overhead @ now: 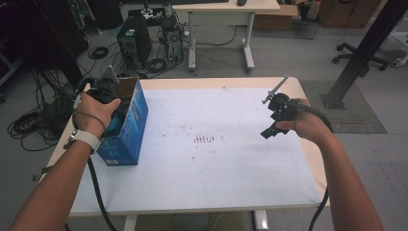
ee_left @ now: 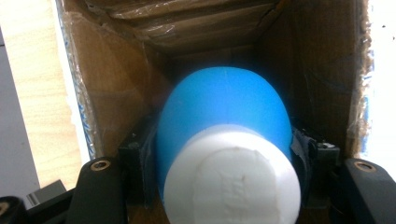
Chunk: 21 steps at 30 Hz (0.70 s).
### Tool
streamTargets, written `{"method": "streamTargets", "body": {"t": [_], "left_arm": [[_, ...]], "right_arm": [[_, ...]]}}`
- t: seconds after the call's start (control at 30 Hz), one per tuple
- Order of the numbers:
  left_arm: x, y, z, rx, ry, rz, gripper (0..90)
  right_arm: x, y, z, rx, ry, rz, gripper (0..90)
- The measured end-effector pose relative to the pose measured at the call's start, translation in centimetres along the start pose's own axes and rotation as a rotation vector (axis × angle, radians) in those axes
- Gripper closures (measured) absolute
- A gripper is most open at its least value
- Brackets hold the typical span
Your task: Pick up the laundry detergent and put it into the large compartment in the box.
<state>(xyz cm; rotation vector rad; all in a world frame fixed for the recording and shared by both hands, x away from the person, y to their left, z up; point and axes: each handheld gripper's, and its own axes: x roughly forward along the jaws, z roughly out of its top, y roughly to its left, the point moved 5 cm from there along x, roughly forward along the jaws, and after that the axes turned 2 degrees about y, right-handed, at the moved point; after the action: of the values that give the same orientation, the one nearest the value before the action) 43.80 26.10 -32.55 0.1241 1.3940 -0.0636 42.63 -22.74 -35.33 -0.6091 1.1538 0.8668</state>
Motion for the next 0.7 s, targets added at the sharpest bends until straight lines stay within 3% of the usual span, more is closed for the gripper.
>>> {"method": "streamTargets", "body": {"t": [0.3,0.7], "left_arm": [[-0.02,0.29,0.30,-0.001,0.005,-0.037,36.6],[-0.11,0.43,0.32,0.006,0.014,-0.033,32.1]], "right_arm": [[0.05,-0.01,-0.26,0.007,0.006,0.000,12.5],[0.06,0.03,-0.41,0.009,0.007,0.002,12.5]]}}
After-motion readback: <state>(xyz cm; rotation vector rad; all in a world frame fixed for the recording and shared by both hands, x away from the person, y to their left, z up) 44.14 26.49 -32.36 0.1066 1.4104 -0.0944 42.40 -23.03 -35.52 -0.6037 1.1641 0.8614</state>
